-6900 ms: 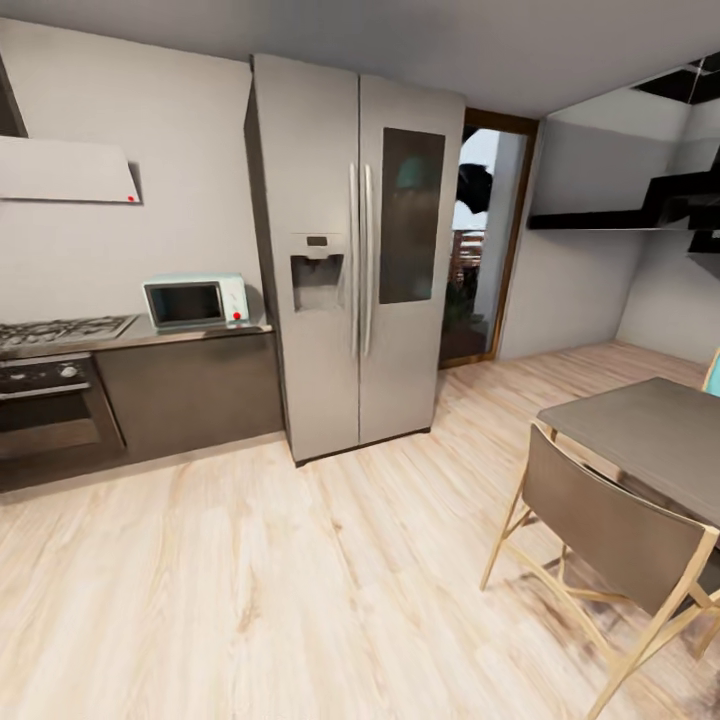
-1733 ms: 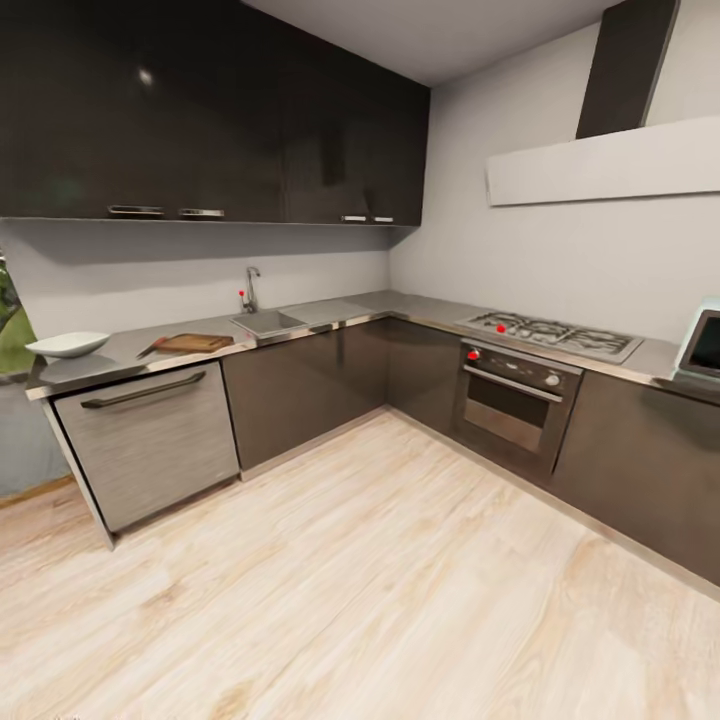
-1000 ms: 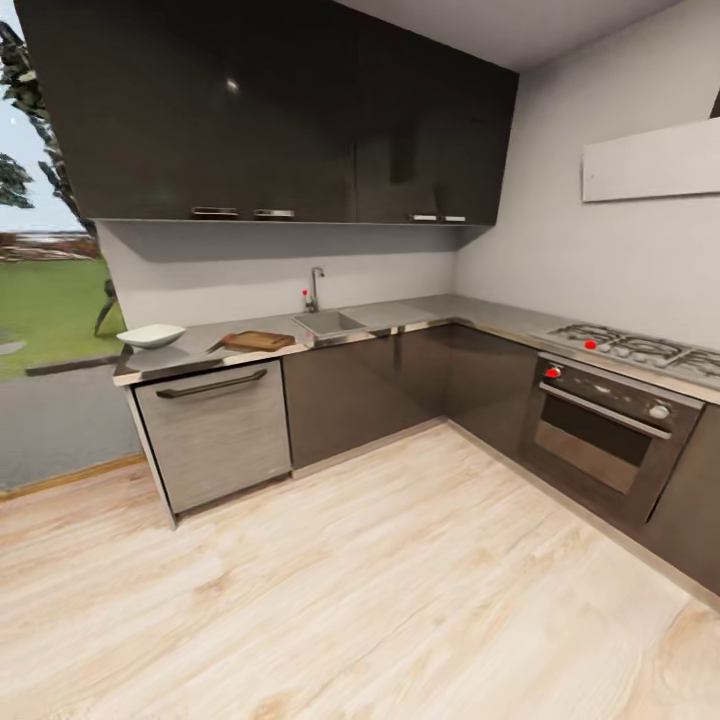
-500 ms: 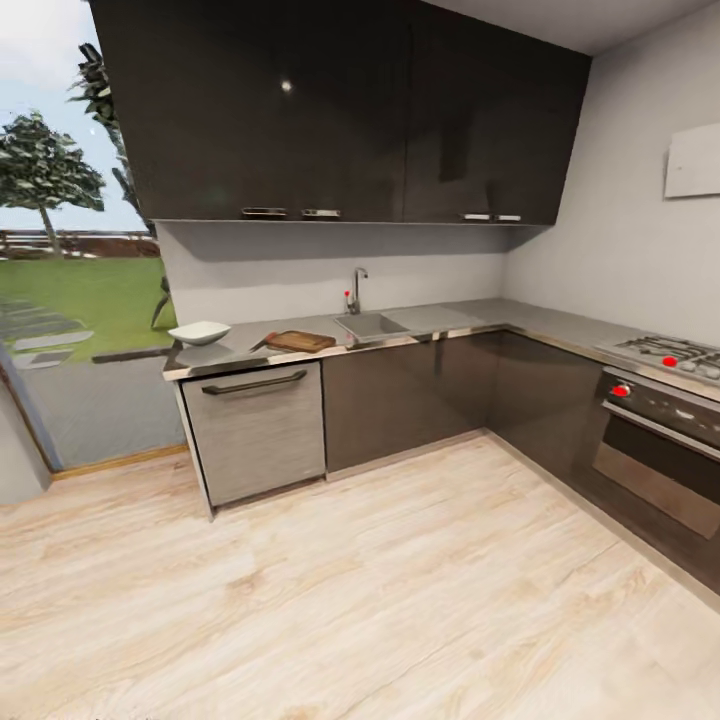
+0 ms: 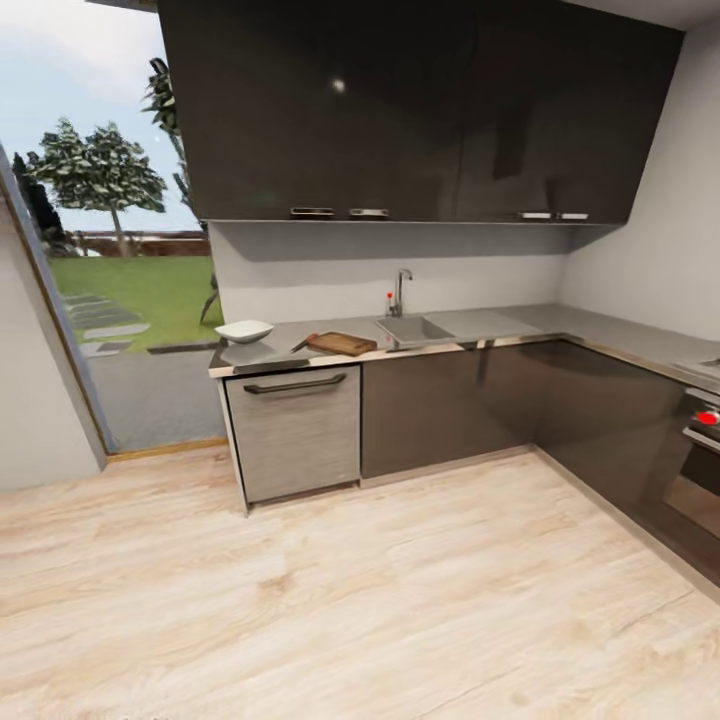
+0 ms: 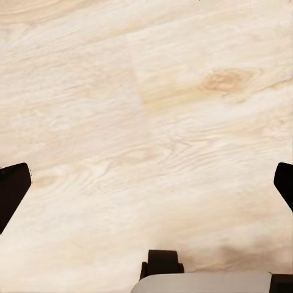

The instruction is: In the kitchen, take the Vidalia onion out of the sink, dice it on the chopping board with the paring knife, put the diced onion into the bowl on the countertop, then place both the paring knife and the chopping board into the sink.

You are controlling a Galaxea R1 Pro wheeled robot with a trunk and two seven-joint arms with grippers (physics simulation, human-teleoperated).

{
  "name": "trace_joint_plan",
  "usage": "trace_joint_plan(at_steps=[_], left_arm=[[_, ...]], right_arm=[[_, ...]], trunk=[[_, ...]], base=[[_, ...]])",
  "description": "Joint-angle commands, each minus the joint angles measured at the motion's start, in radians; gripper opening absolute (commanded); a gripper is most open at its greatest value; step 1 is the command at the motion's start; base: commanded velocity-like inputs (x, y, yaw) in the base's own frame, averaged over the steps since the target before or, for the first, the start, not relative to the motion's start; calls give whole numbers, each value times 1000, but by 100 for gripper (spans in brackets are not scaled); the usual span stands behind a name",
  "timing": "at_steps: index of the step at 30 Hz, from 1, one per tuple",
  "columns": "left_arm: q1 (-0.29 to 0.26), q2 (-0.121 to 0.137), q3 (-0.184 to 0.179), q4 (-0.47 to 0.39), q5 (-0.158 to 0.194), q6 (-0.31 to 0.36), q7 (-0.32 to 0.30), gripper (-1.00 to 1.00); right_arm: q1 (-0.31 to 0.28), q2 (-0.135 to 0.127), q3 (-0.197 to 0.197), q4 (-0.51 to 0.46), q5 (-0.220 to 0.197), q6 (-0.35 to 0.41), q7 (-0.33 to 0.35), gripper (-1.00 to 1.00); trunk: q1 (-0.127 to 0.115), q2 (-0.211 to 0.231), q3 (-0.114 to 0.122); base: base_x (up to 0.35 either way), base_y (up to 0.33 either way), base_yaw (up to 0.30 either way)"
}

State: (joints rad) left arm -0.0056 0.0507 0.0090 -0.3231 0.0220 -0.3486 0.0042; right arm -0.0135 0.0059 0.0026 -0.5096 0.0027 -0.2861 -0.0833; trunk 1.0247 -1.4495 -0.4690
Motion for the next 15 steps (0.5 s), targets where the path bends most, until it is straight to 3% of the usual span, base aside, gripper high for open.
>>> trace_joint_plan(at_steps=[1, 15], left_arm=[[-1, 0, 0, 1, 2, -3, 0, 100], [-1, 0, 0, 1, 2, -3, 0, 100]], right_arm=[[0, 0, 0, 0, 0, -3, -4, 100], [0, 0, 2, 0, 0, -2, -4, 100]], trunk=[[0, -1, -1], [0, -1, -1]], base=[[160, 0, 262], [161, 0, 261]])
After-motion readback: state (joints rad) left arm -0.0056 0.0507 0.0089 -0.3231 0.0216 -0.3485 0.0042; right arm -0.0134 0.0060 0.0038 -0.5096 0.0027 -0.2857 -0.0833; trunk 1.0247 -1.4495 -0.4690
